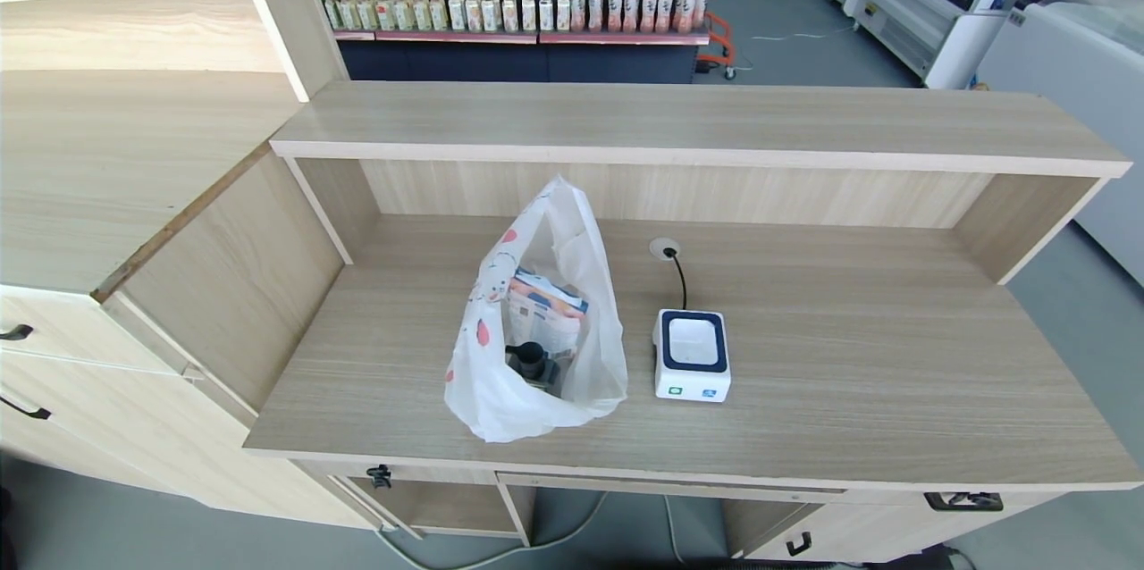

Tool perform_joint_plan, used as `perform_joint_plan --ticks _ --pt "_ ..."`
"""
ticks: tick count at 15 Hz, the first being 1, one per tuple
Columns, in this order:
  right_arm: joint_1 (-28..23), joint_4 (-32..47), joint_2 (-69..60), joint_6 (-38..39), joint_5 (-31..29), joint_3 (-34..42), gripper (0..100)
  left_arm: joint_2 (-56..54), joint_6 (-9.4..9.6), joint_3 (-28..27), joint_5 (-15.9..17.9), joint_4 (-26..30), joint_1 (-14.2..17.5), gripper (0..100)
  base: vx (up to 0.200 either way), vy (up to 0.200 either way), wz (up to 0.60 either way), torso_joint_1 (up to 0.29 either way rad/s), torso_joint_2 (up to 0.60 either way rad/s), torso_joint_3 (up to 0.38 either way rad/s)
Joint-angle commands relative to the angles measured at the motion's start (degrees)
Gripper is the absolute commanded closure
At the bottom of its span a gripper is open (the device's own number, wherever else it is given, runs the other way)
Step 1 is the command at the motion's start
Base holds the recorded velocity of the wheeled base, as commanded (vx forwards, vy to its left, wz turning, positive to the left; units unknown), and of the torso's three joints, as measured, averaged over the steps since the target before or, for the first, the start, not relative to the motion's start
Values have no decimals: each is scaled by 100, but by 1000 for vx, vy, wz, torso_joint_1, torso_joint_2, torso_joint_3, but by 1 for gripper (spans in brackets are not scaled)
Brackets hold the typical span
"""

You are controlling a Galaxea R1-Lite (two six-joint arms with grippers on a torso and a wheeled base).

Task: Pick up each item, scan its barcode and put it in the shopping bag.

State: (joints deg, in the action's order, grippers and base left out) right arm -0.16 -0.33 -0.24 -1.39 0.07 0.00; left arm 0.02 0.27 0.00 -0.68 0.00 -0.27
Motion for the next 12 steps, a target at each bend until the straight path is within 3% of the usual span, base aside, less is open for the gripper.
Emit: perform_joint_plan --ticks 1,2,7,12 --pt "-2 -2 24 -2 1 0 100 15 8 0 -2 0 -8 0 200 -200 0 2 -2 -2" --pt "-2 -2 24 -2 1 0 100 24 0 0 -2 0 -8 0 200 -200 0 -7 2 2" --pt "7 -2 24 -2 1 0 100 -2 0 0 -20 0 0 0 0 -200 0 13 6 1" --pt "-2 -2 24 -2 1 0 100 -2 0 0 -11 0 0 0 0 0 0 0 0 0"
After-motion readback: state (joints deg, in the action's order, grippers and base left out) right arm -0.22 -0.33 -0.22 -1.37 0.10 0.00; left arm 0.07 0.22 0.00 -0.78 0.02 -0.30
